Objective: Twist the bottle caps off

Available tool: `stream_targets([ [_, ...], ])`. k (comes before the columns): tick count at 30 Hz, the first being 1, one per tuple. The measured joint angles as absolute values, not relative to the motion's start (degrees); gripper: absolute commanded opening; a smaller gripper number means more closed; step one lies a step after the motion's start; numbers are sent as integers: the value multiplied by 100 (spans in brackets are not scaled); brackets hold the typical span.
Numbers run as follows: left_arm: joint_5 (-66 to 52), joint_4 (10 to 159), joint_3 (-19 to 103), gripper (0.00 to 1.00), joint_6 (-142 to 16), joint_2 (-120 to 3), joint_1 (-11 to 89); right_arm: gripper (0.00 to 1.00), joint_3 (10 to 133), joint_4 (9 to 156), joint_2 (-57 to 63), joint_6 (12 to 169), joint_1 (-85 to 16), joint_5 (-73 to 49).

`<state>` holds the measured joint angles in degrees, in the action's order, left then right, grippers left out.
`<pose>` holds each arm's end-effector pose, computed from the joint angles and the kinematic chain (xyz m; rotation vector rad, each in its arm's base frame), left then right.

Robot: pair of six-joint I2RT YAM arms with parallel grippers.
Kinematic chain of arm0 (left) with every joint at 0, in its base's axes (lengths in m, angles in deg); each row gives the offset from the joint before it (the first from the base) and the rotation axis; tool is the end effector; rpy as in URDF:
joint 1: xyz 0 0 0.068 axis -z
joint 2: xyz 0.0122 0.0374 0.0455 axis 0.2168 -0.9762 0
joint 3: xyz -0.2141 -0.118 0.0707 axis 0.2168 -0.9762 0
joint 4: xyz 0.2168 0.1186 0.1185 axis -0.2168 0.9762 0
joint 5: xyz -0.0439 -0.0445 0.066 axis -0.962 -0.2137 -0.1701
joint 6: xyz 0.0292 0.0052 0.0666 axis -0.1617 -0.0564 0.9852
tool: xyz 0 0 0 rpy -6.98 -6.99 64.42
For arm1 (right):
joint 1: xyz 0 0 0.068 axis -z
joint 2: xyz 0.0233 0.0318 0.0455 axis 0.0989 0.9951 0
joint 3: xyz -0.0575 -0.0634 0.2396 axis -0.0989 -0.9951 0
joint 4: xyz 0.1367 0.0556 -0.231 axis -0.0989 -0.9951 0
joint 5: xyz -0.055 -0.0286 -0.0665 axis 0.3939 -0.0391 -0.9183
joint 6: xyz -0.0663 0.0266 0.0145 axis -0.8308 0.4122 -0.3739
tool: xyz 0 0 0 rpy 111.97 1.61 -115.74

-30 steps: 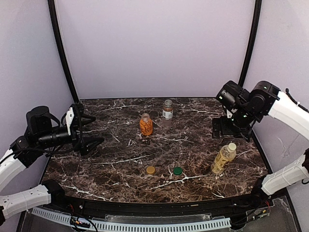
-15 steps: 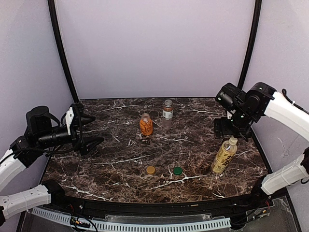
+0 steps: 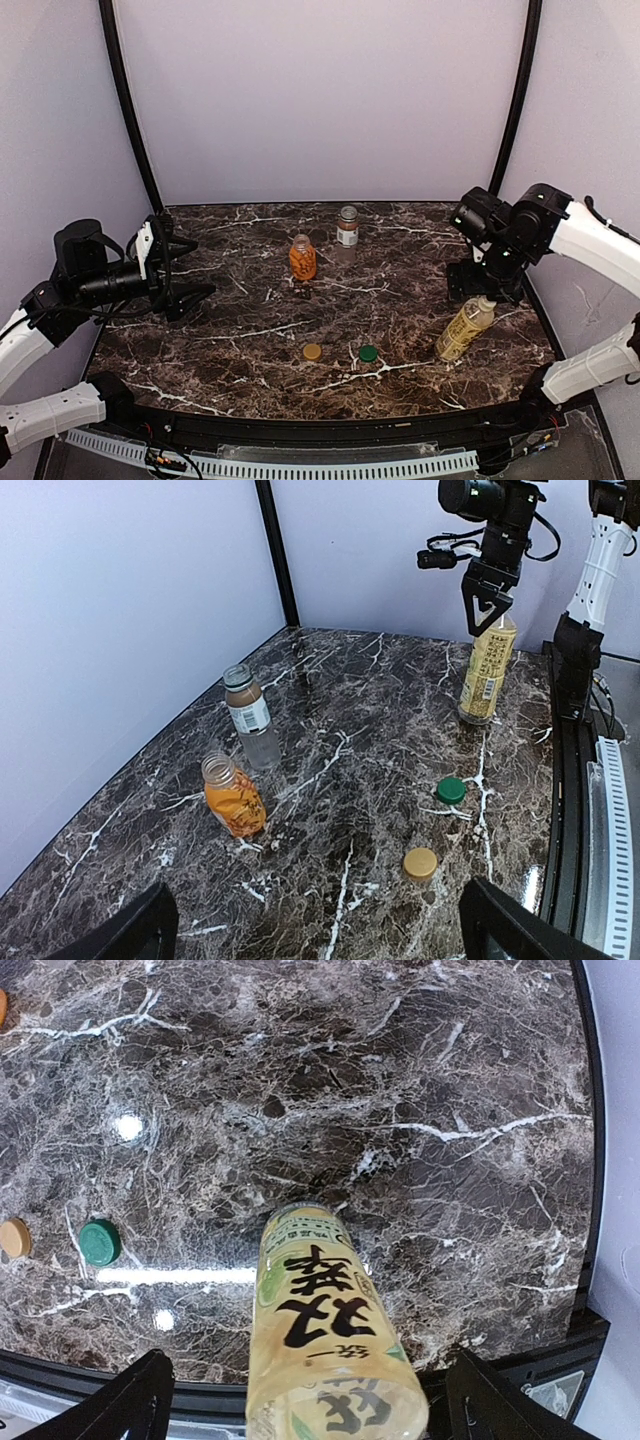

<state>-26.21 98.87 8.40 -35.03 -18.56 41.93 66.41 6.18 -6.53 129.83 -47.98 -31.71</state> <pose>0.1612 -0.1229 0.3094 0.9922 1.4398 -0.5798 0.1789 0.1452 0.2727 0.1289 2.8314 -0.0082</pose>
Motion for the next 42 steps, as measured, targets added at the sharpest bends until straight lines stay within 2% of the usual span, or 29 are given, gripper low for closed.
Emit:
stream_targets([
  [18, -2601, 9887, 840, 99, -3475, -1888, 4193, 98, 6345, 655, -651, 12754, -4798, -2856],
  [25, -2597, 9887, 840, 99, -3438, -1888, 4193, 95, 6291, 887, -546, 12603, -4798, -2856],
  [37, -2584, 9887, 840, 99, -3398, -1888, 4193, 75, 6175, 1112, -465, 12505, -4798, -2764],
  [42, -2581, 9887, 840, 99, -3398, -1888, 4193, 59, 6175, 1112, -465, 12483, -4798, -2747],
])
